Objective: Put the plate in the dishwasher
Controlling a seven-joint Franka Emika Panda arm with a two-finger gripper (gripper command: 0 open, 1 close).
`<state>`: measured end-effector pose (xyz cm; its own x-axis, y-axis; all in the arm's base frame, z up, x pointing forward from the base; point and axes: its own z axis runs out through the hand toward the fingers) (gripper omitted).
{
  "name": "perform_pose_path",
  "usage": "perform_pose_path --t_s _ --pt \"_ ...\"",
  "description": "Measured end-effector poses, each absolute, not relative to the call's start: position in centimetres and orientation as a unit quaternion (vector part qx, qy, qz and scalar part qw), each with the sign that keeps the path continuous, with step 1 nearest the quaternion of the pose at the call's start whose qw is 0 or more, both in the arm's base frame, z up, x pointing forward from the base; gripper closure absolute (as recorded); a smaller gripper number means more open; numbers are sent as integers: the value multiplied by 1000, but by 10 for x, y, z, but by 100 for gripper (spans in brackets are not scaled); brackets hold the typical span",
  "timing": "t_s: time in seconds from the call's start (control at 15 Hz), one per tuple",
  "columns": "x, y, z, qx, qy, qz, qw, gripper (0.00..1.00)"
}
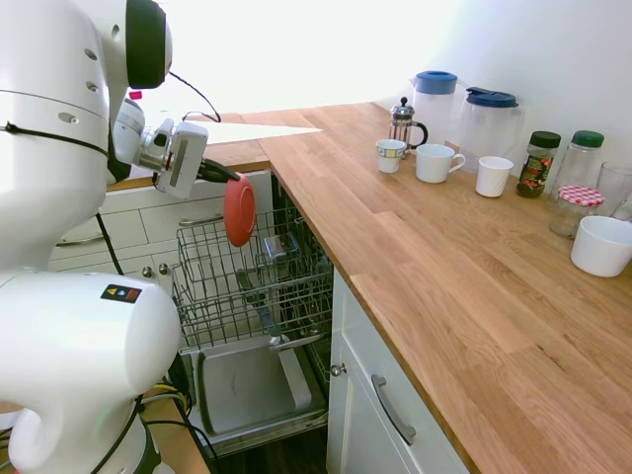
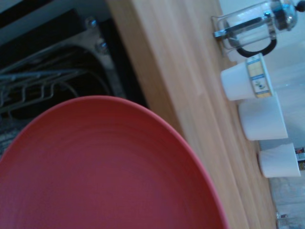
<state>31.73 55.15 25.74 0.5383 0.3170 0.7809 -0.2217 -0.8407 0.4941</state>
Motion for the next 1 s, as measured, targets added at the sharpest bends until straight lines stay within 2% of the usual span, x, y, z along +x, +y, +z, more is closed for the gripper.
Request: perform_pose_path --t_s 0.13,0.33,0.53,1.0 --pt "308 553 227 831 64 464 301 100" --pt "302 560 220 831 101 450 312 100" --pt "307 572 218 838 136 431 306 100" --pt "326 594 168 834 229 373 335 100"
